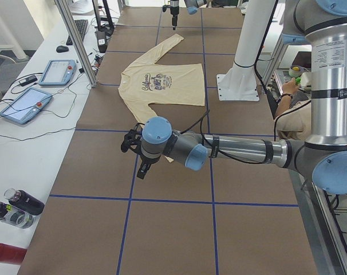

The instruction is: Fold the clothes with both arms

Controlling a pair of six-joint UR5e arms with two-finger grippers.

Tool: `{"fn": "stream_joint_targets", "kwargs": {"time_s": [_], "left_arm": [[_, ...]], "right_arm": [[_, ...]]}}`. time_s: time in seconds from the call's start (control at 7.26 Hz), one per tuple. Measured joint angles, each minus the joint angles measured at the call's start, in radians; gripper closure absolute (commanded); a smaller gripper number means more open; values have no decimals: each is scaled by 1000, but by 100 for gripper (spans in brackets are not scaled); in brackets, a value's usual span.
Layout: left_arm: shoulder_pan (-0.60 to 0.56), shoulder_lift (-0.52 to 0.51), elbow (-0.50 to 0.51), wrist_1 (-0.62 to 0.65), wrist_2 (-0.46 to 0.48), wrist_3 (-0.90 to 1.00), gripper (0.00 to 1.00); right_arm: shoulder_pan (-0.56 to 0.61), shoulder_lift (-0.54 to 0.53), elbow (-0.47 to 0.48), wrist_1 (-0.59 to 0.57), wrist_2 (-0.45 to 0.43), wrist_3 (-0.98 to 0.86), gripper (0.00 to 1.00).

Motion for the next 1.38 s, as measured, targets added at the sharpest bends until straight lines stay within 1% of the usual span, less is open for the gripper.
{"fn": "stream_joint_targets", "kwargs": {"time_s": [0.41, 0.55, 0.69, 0.83, 0.96, 1.1, 1.24, 1.38], "left_arm": [[1, -3, 6, -11, -12, -17, 0], [1, -2, 7, -12, -12, -17, 0], [1, -2, 7, -12, -12, -17, 0], [1, -3, 7, -13, -12, -17, 0], [1, -4, 7, -13, -12, -18, 0], [1, -4, 7, -13, -12, -17, 0], [1, -3, 7, -13, -12, -17, 0], [1, -2, 7, -13, -11, -17, 0]], "right_arm": [[-58, 2, -15, 25, -24, 98, 5], [-69, 2, -18, 25, -26, 106, 12], [-74, 2, -22, 26, -28, 109, 30], [-77, 2, -24, 26, -29, 110, 45], [-77, 2, -26, 26, -30, 114, 48], [-78, 3, -26, 26, -30, 122, 48], [-78, 4, -26, 26, -30, 128, 57], [-78, 4, -26, 26, -29, 131, 83]]}}
